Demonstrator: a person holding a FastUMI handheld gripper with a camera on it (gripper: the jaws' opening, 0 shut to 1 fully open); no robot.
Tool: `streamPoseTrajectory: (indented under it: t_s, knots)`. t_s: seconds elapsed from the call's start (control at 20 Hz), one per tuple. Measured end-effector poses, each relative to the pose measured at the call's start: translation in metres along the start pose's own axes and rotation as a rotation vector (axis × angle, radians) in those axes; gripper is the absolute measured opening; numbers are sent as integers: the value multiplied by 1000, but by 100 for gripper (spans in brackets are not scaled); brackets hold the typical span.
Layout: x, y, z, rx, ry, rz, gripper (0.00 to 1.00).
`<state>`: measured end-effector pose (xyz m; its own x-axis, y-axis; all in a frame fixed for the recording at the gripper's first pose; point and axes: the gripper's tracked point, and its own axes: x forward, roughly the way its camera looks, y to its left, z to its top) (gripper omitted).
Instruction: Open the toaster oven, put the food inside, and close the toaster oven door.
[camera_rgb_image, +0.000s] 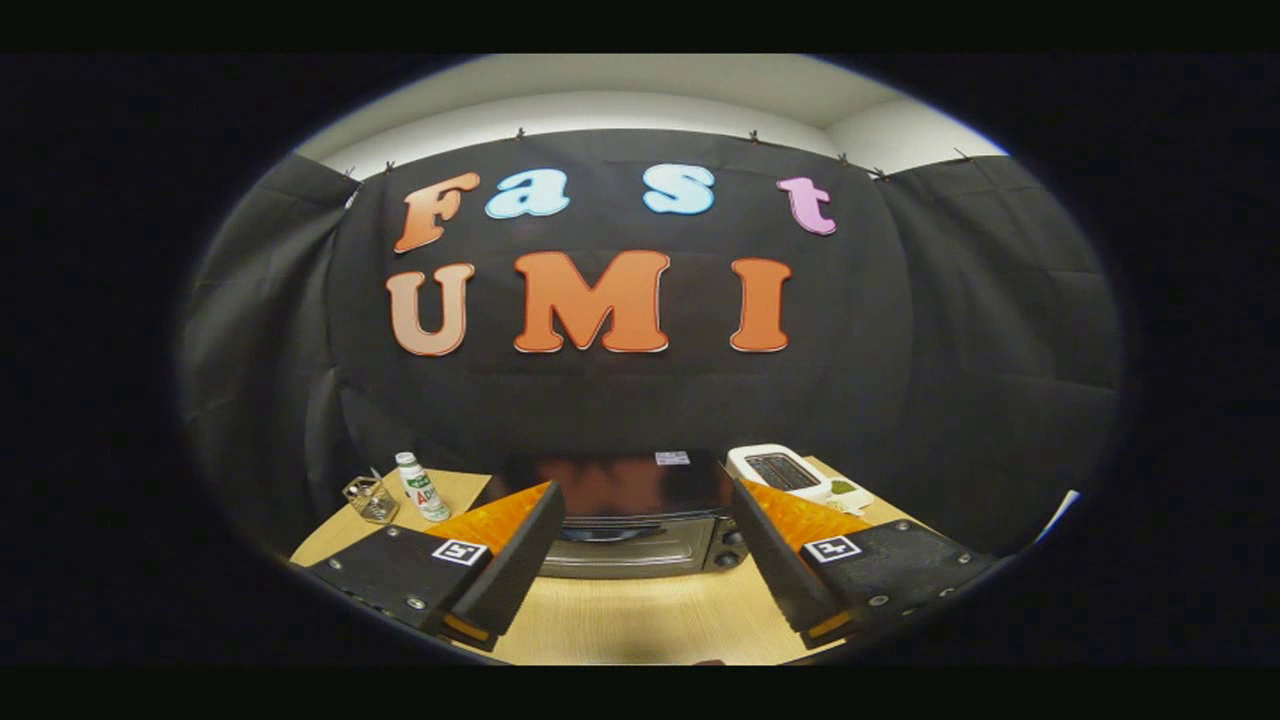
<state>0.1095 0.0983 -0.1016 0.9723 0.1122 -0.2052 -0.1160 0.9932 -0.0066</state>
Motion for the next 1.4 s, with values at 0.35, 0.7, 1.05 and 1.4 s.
streamPoseTrajectory:
  t_s: [0.35,0.7,1.05,1.4]
  knots:
    - [75,31,-29,-49,78,37,99]
    - [119,51,-82,-72,226,68,100]
    - [130,61,-109,-73,282,91,100]
    - [117,55,-122,-31,312,108,100]
